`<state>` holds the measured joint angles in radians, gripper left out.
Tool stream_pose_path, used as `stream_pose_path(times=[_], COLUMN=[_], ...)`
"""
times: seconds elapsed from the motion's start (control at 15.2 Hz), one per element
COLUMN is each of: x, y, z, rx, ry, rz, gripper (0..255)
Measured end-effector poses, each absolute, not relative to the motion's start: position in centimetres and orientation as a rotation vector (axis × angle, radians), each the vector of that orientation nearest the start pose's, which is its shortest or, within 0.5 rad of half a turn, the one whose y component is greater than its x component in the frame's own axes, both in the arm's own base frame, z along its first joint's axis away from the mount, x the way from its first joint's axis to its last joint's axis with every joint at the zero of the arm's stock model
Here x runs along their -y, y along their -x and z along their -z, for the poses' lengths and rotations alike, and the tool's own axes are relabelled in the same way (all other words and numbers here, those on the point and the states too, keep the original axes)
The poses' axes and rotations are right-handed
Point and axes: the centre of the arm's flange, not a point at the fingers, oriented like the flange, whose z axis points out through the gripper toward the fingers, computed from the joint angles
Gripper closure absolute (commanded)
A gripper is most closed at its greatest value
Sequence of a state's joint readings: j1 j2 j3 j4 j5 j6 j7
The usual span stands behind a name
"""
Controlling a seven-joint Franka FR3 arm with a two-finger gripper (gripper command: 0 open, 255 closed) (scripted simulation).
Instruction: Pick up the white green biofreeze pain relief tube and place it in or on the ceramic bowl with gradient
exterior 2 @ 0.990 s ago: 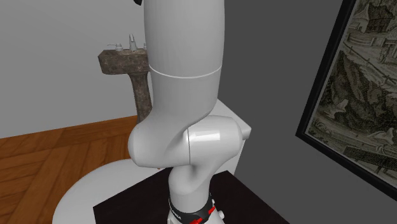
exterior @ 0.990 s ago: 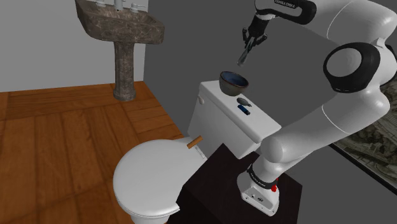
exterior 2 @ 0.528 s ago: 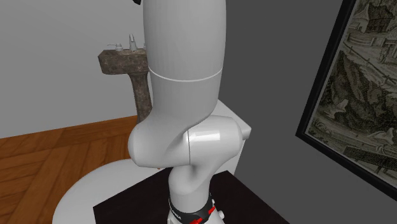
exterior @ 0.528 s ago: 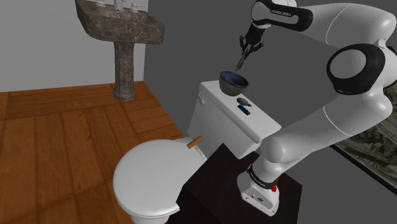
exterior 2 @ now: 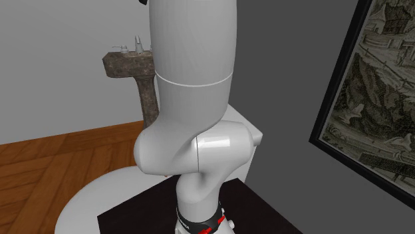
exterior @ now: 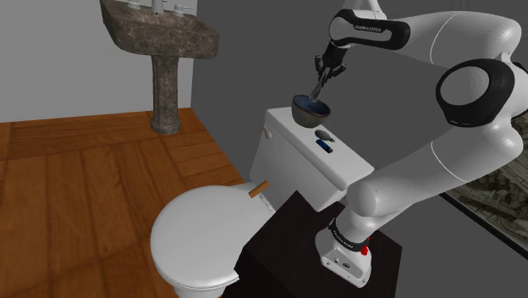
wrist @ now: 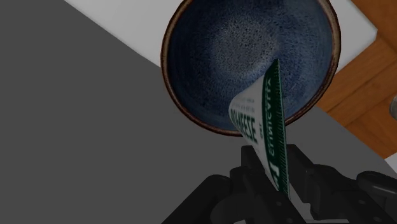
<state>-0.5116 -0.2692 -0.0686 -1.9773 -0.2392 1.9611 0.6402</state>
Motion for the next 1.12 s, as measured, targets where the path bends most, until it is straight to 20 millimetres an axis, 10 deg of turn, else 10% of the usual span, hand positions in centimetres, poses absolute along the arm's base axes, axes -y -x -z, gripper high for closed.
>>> stream_pose_path(times=[0.33, 0.4, 0.79, 1.12], x=[29.0, 29.0, 29.0, 27.9], y=[-40.7, -40.7, -40.7, -40.3], z=[-60.7, -60.7, -60.7, -65.1], rx=[-1.815, -1.815, -1.815, -1.814], ry=[2.778, 2.778, 2.778, 2.778], rz=[0.433, 0.433, 0.433, 0.436], gripper=[255, 0, 0, 0])
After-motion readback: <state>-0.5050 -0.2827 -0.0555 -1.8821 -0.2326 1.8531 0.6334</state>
